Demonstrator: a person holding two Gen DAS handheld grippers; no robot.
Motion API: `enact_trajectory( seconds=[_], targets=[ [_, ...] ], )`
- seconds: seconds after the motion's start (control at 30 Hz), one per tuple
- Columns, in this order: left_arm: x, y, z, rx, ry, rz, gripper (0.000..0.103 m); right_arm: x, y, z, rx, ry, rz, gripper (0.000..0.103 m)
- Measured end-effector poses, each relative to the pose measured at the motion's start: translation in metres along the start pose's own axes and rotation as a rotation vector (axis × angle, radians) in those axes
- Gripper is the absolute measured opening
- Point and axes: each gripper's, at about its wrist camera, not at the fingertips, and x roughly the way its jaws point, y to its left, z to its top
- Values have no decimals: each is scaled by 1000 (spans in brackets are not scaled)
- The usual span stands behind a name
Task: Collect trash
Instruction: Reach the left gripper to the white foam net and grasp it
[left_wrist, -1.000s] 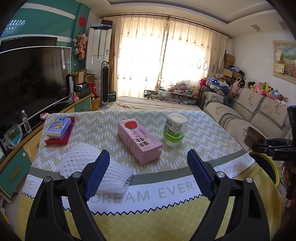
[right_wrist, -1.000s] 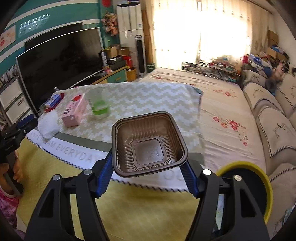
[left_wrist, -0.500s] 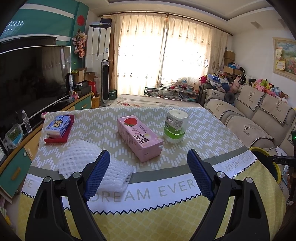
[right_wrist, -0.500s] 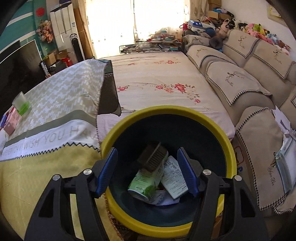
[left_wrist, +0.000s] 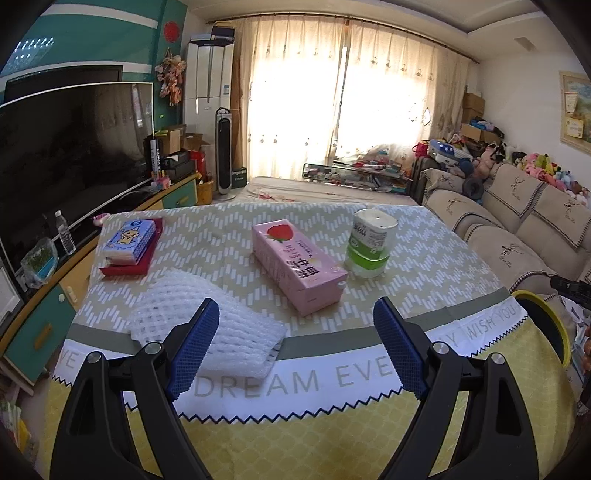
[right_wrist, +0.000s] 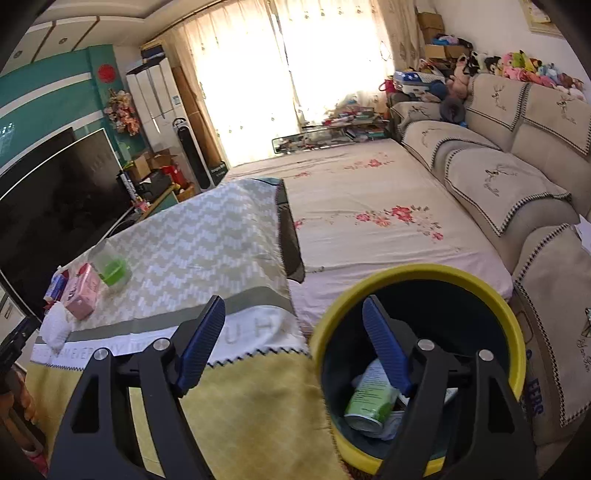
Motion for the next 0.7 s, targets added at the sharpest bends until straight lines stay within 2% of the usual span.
enact_trajectory(
  seconds=[0.17, 0.33, 0.5, 0.7],
  targets=[
    [5, 9, 2, 2, 72, 72, 88, 10, 33, 0, -53, 0, 72, 74],
    [29, 13, -1, 44, 196, 111, 88, 25, 48, -6, -53, 31, 124, 74],
    [52, 14, -9, 67, 293, 130, 89, 35, 49, -11, -44, 60, 154, 74],
    [69, 12, -12, 99, 344, 165, 87, 36, 46, -11, -31, 60, 171, 75]
  ],
)
